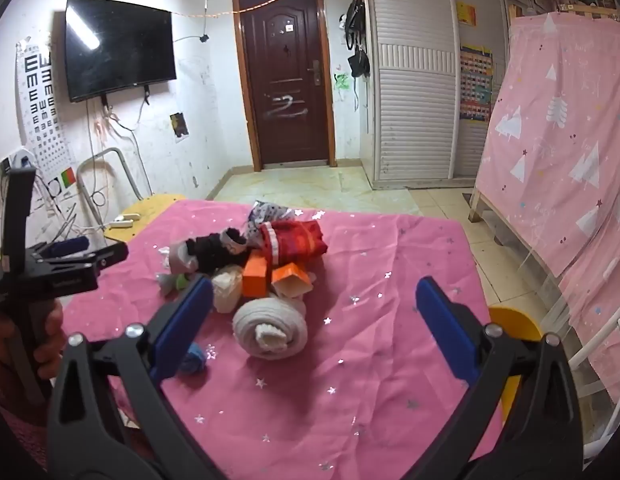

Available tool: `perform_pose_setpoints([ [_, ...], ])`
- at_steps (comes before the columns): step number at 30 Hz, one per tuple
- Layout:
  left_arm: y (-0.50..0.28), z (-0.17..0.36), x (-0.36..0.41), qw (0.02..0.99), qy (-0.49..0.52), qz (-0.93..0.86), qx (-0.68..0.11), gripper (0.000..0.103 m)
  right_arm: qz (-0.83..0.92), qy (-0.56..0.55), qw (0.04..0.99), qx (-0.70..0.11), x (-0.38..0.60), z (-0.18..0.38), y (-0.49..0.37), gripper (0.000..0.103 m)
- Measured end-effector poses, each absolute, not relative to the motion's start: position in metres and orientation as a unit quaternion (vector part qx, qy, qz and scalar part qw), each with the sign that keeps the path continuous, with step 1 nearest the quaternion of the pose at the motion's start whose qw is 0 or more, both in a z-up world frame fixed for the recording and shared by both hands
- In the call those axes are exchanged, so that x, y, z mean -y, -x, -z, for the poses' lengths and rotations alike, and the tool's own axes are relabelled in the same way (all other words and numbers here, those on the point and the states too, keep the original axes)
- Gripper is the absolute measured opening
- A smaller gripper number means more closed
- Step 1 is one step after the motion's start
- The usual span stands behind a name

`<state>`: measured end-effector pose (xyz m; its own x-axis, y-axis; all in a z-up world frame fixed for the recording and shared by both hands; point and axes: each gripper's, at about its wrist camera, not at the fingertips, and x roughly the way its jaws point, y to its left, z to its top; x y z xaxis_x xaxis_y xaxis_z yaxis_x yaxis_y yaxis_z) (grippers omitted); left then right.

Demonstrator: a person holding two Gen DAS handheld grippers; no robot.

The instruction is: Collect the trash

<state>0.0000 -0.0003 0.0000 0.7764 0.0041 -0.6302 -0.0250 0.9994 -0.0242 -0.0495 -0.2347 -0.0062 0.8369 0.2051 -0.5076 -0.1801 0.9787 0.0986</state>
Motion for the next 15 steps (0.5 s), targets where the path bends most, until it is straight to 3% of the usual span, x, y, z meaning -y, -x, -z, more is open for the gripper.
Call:
perform_pose_setpoints([
  [15,0.001,-0.0012,0.0008,0.943,0.016,-0.007,-0.332,0.094,-0.099,-0.02,0.957,-0.27,0.2337,0.0063,0.0495,0.097],
])
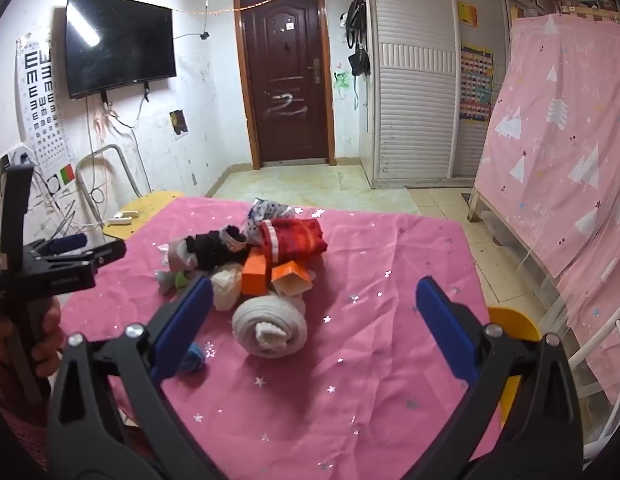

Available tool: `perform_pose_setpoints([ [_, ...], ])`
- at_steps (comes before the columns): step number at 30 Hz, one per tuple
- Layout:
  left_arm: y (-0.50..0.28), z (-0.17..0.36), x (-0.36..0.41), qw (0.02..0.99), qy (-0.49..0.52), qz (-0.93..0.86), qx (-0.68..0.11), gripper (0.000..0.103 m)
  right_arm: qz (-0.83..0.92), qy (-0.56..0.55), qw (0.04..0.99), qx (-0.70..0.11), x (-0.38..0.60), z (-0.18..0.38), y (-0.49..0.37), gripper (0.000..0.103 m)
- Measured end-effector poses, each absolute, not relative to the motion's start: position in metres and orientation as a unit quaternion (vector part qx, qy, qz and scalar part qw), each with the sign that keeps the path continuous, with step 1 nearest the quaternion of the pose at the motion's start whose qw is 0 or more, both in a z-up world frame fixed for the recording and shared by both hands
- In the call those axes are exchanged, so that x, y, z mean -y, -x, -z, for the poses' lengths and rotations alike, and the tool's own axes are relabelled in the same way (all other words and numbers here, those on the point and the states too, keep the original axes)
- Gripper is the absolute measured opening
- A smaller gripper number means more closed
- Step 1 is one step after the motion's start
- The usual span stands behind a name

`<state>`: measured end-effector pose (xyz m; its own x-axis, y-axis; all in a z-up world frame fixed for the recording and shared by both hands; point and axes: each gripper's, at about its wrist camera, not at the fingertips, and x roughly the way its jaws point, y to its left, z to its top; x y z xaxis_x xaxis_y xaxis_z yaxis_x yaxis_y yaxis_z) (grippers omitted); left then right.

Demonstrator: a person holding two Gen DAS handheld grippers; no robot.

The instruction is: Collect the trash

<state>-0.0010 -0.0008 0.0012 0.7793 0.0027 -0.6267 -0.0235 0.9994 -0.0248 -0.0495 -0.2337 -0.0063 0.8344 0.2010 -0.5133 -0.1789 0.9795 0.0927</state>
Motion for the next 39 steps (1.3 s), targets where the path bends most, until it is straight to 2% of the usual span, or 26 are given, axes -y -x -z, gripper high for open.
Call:
perform_pose_setpoints([
  [39,0.0035,-0.0033,-0.0022,0.943,0.018,-0.006,-0.332,0.094,-0.095,-0.013,0.961,-0.261,0.23,0.0021,0.0462,0.097],
])
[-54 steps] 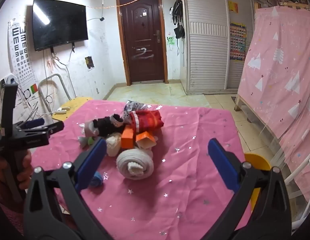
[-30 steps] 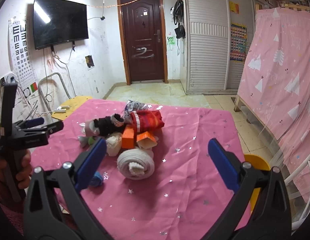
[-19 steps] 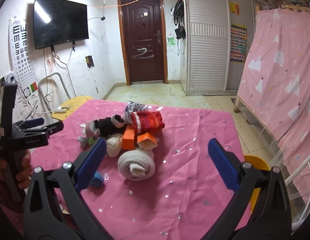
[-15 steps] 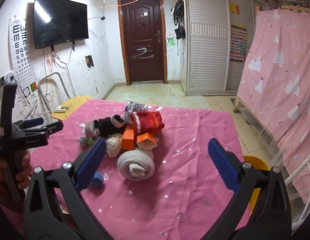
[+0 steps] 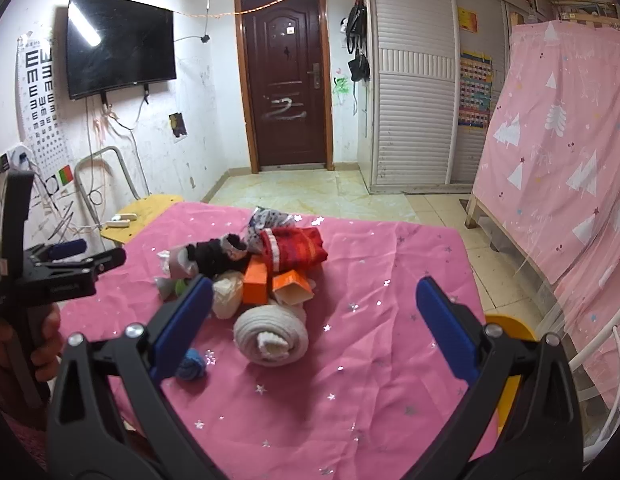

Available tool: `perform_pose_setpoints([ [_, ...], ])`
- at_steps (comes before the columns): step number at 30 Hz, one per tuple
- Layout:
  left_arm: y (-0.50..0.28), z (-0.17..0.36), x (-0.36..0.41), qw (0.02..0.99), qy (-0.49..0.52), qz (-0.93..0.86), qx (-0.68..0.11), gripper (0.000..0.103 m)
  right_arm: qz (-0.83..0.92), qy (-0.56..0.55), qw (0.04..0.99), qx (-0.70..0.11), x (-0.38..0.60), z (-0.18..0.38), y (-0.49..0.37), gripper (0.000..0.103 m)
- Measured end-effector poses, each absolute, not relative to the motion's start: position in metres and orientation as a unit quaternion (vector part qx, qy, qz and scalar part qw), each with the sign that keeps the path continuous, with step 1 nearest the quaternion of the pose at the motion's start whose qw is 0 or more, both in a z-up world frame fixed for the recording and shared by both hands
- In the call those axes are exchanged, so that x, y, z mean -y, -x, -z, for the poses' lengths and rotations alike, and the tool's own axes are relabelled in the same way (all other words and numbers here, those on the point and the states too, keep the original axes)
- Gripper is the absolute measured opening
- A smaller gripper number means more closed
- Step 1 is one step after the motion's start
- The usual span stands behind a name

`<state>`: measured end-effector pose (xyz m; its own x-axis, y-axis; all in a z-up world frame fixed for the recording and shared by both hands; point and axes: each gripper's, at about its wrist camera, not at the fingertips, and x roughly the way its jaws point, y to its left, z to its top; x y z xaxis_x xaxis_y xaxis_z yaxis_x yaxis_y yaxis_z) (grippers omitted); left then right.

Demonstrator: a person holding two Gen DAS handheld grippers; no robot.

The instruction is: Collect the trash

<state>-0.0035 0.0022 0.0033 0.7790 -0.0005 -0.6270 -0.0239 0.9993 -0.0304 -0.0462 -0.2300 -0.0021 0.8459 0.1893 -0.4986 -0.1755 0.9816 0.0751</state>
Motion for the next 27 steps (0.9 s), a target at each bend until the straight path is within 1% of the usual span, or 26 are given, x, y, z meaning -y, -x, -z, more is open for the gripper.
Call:
perform_pose_setpoints([
  [27,-0.0015,0.0057,-0.0086,0.942,0.022,-0.008,-0.333,0.094,-0.096,-0.011,0.961,-0.26,0.2287,0.0018,0.047,0.097],
])
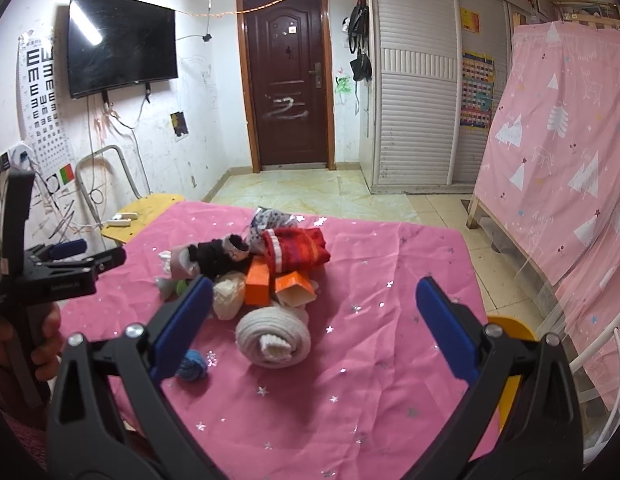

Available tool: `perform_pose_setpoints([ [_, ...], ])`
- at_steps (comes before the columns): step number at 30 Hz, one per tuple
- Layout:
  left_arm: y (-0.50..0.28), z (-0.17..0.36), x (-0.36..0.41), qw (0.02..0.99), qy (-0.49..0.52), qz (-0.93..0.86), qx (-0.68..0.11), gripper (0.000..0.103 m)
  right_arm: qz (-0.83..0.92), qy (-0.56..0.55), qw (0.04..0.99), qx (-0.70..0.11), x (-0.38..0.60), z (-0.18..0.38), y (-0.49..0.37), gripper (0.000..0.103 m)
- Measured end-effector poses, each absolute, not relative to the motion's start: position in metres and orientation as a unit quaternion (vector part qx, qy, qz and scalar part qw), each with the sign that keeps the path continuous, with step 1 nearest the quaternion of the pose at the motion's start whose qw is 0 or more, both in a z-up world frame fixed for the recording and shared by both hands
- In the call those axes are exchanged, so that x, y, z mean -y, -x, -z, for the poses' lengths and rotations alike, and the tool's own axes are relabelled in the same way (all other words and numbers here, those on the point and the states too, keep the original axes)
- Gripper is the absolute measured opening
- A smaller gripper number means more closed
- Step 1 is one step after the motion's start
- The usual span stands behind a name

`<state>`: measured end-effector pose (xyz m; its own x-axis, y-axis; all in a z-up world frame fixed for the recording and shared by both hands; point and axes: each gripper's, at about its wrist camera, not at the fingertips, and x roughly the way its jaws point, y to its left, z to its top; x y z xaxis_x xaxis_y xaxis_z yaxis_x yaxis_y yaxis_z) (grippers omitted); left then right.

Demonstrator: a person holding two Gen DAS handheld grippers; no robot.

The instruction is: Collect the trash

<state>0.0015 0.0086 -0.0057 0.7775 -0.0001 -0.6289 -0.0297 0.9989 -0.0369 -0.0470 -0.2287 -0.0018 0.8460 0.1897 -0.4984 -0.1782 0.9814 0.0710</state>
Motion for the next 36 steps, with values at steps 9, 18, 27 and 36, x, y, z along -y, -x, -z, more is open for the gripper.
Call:
perform_pose_setpoints([
  [9,-0.005,0.009,-0.011,0.941,0.025,-0.011,-0.337,0.094,-0.097,-0.01,0.96,-0.263,0.227,0.002,0.047,0.097],
  [18,-0.012,0.015,-0.014,0.936,0.02,-0.01,-0.352,0.094,-0.117,-0.018,0.953,-0.278,0.224,0.011,0.043,0.097],
  [27,-0.033,0.039,0.009,0.919,-0.005,0.028,-0.392,0.094,-0.152,-0.016,0.937,-0.315,0.218,0.032,0.032,0.097],
  [36,-0.047,0.039,0.037,0.919,-0.032,0.055,-0.388,0.094,-0.176,-0.011,0.915,-0.364,0.207,0.062,0.006,0.097],
])
